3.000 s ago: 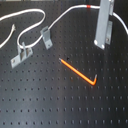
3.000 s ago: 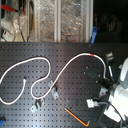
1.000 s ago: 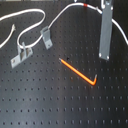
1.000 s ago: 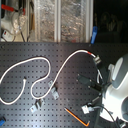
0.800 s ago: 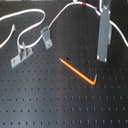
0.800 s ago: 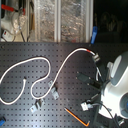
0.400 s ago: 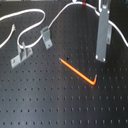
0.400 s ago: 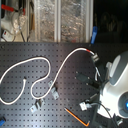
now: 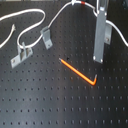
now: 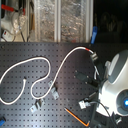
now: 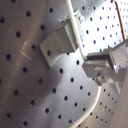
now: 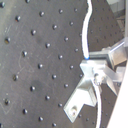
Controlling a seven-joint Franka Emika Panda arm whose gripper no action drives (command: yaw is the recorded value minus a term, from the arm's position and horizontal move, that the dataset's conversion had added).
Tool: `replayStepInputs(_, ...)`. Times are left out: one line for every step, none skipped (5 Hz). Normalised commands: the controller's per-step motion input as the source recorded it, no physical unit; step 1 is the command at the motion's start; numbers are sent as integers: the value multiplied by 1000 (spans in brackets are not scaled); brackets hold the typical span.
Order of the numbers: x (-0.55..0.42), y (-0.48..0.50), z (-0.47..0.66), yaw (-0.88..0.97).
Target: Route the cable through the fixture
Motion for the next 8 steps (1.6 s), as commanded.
replayStepInputs(-5, 2, 0, -14)
replayStepInputs(-115, 61, 56, -11)
replayStepInputs(-143, 67, 183, -386)
replayStepInputs(-126, 35, 253, -663)
replayStepInputs(-103, 148, 118, -426)
replayStepInputs(13, 98, -2, 114)
replayStepInputs(-45, -93, 2, 568)
replayStepInputs(-239, -23, 12, 420)
